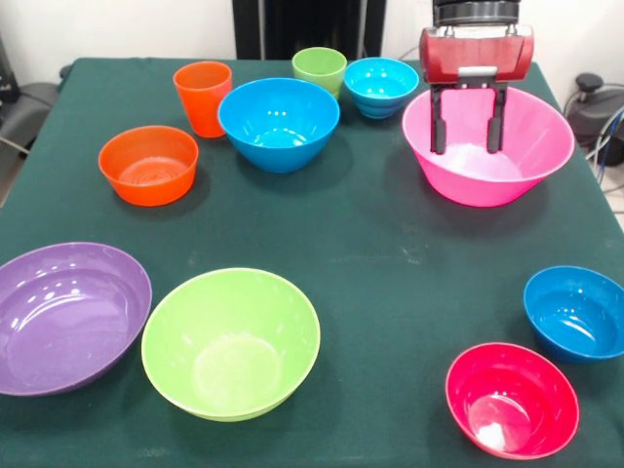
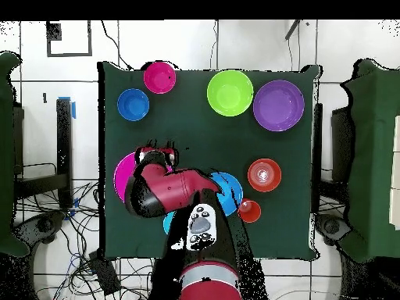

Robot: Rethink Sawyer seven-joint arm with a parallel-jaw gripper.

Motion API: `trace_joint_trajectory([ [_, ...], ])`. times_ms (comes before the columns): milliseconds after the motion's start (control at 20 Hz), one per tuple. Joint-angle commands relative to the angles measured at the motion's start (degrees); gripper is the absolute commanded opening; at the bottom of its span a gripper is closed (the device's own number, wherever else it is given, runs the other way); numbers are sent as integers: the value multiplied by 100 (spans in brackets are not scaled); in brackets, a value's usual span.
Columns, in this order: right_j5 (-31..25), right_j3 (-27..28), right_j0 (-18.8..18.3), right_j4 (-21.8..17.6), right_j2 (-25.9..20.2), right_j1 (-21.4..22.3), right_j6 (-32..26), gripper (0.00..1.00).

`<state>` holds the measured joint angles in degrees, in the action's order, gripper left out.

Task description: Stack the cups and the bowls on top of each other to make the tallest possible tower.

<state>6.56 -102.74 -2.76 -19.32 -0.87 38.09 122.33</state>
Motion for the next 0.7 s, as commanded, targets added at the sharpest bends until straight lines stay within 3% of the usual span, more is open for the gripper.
trace_joint_trajectory([
  [50,-890,-504,-8,-140,-590,183,209,100],
  [700,-708,-967,-476,-167,-988,320,297,100],
])
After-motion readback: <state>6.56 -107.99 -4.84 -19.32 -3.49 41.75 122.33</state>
